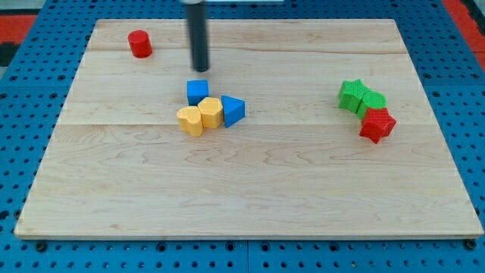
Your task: Move the red circle into the green star
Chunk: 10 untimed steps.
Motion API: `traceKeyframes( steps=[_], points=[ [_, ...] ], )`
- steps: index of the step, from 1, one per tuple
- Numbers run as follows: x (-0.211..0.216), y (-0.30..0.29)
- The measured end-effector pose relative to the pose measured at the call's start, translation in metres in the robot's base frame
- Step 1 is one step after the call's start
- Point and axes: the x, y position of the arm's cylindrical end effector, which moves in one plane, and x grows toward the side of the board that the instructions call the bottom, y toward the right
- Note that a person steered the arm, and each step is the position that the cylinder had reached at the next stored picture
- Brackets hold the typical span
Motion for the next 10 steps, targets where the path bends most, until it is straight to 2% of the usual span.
traceKeyframes(
  steps=[1,2,3,5,7,8,9,10],
  points=[
    [-0.003,-0.09],
    [-0.038,-0.117],
    [-0.066,-0.114],
    [-0.071,-0.003],
    [-0.091,0.008],
    [-0.083,0.067],
    [-0.054,0.126],
    [-0.02,0.158]
  ],
)
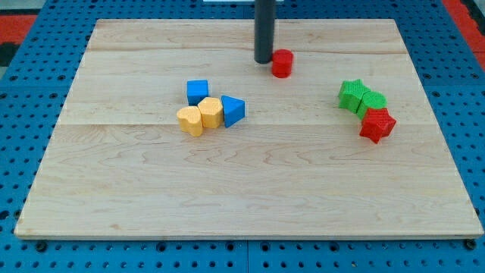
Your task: Move the red circle into the green star
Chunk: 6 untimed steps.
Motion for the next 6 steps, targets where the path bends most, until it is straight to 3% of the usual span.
traceKeyframes(
  steps=[1,3,6],
  points=[
    [-0.008,0.006],
    [0.011,0.087],
    [0.001,0.105]
  ],
)
